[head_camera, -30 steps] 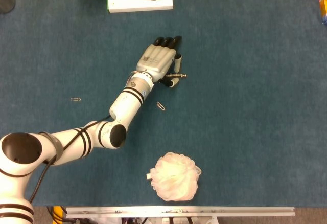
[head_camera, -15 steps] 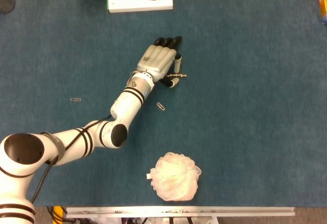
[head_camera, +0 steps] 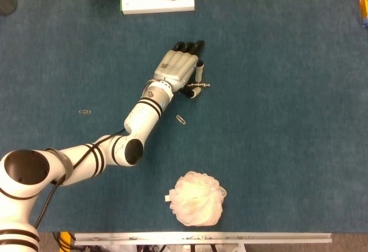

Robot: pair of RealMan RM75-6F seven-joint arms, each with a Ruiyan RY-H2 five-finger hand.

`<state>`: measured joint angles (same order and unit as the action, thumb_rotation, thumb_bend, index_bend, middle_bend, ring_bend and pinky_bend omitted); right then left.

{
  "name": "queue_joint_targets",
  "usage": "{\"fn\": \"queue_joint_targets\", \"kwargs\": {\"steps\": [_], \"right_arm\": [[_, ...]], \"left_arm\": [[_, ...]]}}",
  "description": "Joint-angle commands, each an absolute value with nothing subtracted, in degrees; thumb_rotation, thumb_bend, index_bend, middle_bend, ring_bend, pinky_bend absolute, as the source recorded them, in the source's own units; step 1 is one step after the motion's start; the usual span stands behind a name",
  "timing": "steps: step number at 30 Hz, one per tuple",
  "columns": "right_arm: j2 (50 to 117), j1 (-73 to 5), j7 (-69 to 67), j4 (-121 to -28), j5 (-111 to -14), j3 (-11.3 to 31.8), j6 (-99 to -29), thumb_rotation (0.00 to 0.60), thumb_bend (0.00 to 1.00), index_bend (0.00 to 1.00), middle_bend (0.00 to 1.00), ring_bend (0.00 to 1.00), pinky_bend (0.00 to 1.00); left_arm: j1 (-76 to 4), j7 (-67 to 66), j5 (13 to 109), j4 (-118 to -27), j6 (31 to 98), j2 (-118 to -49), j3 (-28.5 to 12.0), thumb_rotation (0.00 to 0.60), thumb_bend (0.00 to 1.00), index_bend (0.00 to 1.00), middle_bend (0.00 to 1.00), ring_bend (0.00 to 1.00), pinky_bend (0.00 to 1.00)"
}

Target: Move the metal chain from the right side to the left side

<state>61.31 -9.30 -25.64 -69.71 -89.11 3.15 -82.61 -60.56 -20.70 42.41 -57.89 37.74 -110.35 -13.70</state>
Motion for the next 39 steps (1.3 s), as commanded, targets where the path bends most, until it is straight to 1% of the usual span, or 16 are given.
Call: {"fn": "queue_joint_targets", "kwargs": {"steps": [1, 19, 33, 39], "right_arm": [[61.33, -9.31, -25.67, -69.71, -89.17, 3.13, -82.65, 0.6, 0.03, 0.3, 0.11, 0.0, 0.04], [61.65, -9.48, -26.12, -69.46, -89.28, 2.96, -82.41, 0.6, 0.03, 0.3, 0.11, 0.0, 0.04], [61.78, -9.67, -26.39, -69.28, -89.5, 2.79, -82.25, 0.6, 0.03, 0.3, 0.11, 0.0, 0.04], [61.87, -9.69, -26.44, -69.28, -89.52, 2.74, -82.23, 0.6, 0.03, 0.3, 0.11, 0.0, 0.04]], "left_arm": [[-60.5, -20.7, 42.35, -58.01, 37.79, -110.27, -13.72, 0.6, 0.28, 0.53, 0.0, 0.0, 0.03], [-60.65, -20.51, 42.13, -57.64, 37.05, -110.5, -13.84, 0.6, 0.28, 0.55, 0.0, 0.0, 0.03], [-60.97, -21.31, 40.87, -57.84, 36.36, -109.89, -13.4, 0.6, 0.28, 0.52, 0.0, 0.0, 0.03], [-61.05, -21.37, 40.52, -58.05, 36.41, -109.84, -13.33, 0.6, 0.32, 0.53, 0.0, 0.0, 0.03]]}}
